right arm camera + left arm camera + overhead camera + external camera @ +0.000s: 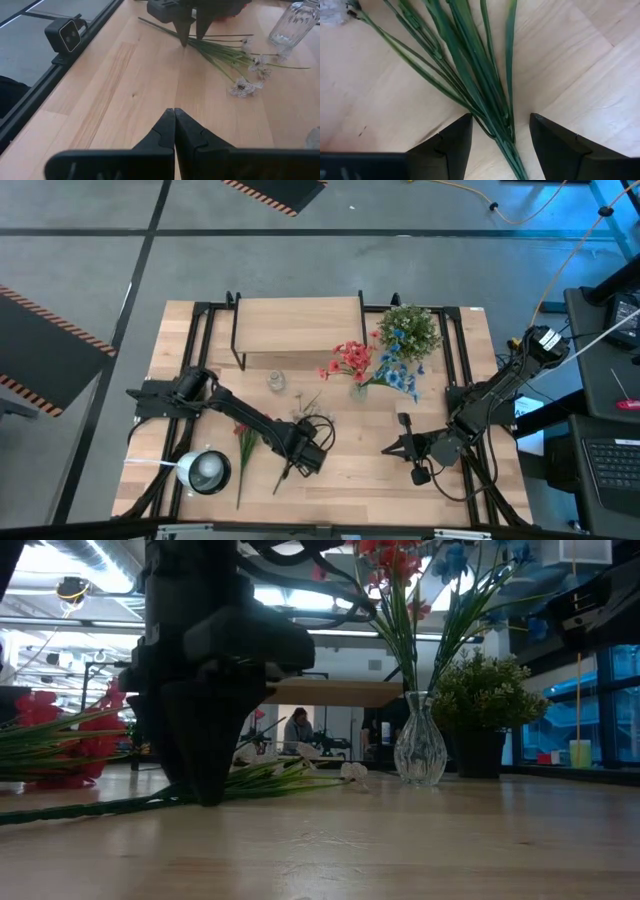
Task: Pick and place flowers into a vace then onto a shelf
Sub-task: Put the white flowers into the left transparent vase
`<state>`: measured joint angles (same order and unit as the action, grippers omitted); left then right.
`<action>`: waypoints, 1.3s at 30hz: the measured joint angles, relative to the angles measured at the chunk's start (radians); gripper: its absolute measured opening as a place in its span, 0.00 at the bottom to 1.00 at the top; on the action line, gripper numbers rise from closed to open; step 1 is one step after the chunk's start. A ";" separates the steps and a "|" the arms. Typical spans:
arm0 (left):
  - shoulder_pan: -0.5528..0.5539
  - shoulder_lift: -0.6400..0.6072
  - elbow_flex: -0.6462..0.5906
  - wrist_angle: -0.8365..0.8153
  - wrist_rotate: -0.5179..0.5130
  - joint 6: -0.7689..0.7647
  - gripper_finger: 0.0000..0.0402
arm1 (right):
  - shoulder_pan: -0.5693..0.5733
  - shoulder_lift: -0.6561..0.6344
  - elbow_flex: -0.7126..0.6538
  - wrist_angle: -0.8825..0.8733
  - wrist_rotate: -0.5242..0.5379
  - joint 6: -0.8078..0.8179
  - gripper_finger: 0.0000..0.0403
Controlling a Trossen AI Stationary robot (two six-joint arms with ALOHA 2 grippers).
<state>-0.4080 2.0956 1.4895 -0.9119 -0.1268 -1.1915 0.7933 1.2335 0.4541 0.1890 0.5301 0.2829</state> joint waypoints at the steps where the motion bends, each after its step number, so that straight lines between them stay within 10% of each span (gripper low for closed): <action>1: 0.000 0.000 0.000 0.000 0.001 0.000 0.46 | 0.000 0.000 0.000 0.000 0.000 0.000 0.00; 21: 0.000 -0.004 -0.001 -0.004 0.003 0.162 0.04 | 0.000 0.000 0.000 0.000 0.000 0.001 0.00; 39: -0.052 -0.239 -0.002 -0.006 -0.130 0.306 0.03 | 0.000 0.000 0.000 -0.020 -0.001 0.004 0.00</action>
<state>-0.4599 1.8562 1.4876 -0.9175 -0.2572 -0.8856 0.7937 1.2335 0.4538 0.1695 0.5293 0.2867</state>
